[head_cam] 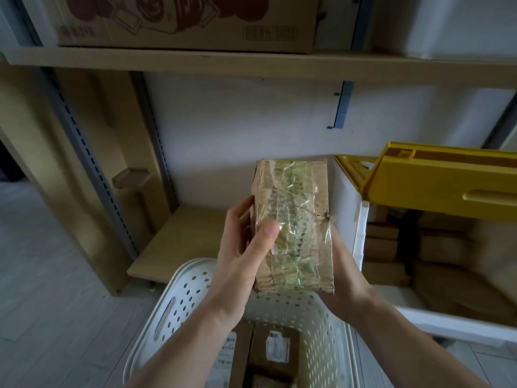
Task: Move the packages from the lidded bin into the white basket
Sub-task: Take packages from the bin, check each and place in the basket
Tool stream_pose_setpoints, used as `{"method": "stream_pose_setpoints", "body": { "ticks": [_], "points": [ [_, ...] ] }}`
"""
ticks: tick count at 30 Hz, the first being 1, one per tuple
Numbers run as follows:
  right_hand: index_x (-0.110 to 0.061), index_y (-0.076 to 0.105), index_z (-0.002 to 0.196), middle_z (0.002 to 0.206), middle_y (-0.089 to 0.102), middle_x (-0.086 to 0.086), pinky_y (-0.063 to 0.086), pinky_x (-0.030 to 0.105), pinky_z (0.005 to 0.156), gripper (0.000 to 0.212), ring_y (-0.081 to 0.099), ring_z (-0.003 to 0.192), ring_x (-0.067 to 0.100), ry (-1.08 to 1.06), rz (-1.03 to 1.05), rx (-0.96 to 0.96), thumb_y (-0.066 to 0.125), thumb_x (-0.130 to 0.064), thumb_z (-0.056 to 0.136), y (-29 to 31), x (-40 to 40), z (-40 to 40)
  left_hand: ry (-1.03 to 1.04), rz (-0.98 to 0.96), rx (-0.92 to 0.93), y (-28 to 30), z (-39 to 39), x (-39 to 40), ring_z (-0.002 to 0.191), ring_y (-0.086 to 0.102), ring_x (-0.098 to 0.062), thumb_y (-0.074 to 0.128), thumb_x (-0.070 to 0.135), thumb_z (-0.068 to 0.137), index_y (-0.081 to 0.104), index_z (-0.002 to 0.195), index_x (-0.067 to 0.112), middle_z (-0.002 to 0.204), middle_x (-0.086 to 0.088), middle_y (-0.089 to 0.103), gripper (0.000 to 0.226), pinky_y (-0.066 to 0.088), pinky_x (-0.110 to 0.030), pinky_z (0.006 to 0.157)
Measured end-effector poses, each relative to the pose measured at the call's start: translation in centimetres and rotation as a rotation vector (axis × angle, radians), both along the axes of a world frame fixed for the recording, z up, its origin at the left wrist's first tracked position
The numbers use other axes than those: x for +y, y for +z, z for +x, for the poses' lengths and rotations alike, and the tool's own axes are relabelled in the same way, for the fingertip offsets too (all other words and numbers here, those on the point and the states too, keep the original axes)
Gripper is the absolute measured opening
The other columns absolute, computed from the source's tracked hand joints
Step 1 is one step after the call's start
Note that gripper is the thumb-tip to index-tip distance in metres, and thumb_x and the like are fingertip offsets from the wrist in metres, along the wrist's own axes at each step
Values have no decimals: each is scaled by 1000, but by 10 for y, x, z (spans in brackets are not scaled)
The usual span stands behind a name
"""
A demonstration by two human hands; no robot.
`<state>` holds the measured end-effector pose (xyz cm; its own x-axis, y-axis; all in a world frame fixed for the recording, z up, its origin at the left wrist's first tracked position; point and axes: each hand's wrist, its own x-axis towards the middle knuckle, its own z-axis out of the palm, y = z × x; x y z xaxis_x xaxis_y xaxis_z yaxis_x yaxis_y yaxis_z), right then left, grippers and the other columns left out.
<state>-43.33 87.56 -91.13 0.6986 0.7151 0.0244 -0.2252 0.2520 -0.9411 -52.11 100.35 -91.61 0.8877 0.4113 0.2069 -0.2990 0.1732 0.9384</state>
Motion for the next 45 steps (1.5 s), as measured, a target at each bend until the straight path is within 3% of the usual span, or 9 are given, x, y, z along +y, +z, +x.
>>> {"method": "stream_pose_setpoints", "body": {
  "ticks": [9, 15, 22, 25, 29, 33, 37, 41, 45],
  "points": [
    [-15, 63, 133, 125, 72, 12, 54, 48, 101, 52, 68, 118, 30, -32, -74, 16, 24, -42, 112, -7, -1, 10, -18, 21, -3, 0, 1, 4, 119, 68, -24, 72, 42, 81, 52, 142, 18, 129, -6, 70, 69, 59, -37, 93],
    [-23, 68, 118, 114, 74, 14, 54, 62, 95, 35, 70, 109, 37, -308, -189, 26, 46, -47, 106, -17, 1, 14, 167, 136, -4, 7, 0, 11, 107, 74, -21, 72, 34, 91, 69, 119, 19, 111, -2, 78, 32, 62, -34, 86],
    [-30, 64, 112, 94, 77, -6, 55, 23, 64, 33, 72, 85, 8, -422, -116, -118, 35, -14, 111, -21, -2, 11, 444, 432, 15, -1, 0, 25, 90, 71, -17, 54, 22, 102, 59, 105, 18, 95, 4, 70, 8, 57, -27, 72],
    [-31, 66, 113, 98, 79, -8, 57, 21, 65, 41, 74, 91, 9, -440, -78, -206, 33, -7, 110, -12, -2, 5, 366, 301, 52, 0, -4, 23, 85, 73, -17, 57, 50, 99, 52, 106, 14, 92, 1, 72, 38, 60, -29, 68],
    [-26, 66, 122, 100, 77, 6, 64, 44, 74, 32, 74, 95, 27, -436, -42, -267, 45, -8, 106, -3, -2, 1, 225, 185, 79, 4, -8, 24, 94, 75, -21, 62, 68, 71, 43, 112, 11, 105, -12, 70, 72, 62, -28, 71],
    [-26, 60, 132, 116, 73, 5, 59, 49, 92, 32, 70, 110, 26, -391, -16, -230, 55, -25, 101, -2, -5, 1, 139, 3, 86, 3, -9, 25, 108, 73, -24, 75, 53, 72, 44, 116, 13, 120, -14, 70, 68, 63, -38, 81],
    [-34, 53, 139, 130, 69, -1, 52, 56, 100, 60, 67, 120, 21, -100, -92, -107, 44, -66, 89, -5, -6, 1, 111, -174, 39, 2, -8, 17, 110, 73, -21, 62, 42, 82, 45, 129, 9, 118, -5, 75, 60, 62, -32, 81],
    [-34, 51, 143, 137, 66, -1, 54, 52, 98, 69, 64, 125, 22, -38, -109, -121, 33, -72, 89, -8, -4, 3, 129, -154, 2, 3, -6, 13, 112, 72, -22, 59, 40, 85, 44, 129, 9, 119, -4, 75, 56, 62, -35, 84],
    [-39, 55, 137, 122, 74, -5, 58, 38, 76, 66, 72, 107, 19, -28, -138, -111, 31, -72, 85, -8, -8, 5, 158, -117, 1, 1, -5, 12, 110, 72, -22, 60, 38, 85, 45, 124, 11, 117, -5, 75, 51, 62, -32, 79]
  ]
}}
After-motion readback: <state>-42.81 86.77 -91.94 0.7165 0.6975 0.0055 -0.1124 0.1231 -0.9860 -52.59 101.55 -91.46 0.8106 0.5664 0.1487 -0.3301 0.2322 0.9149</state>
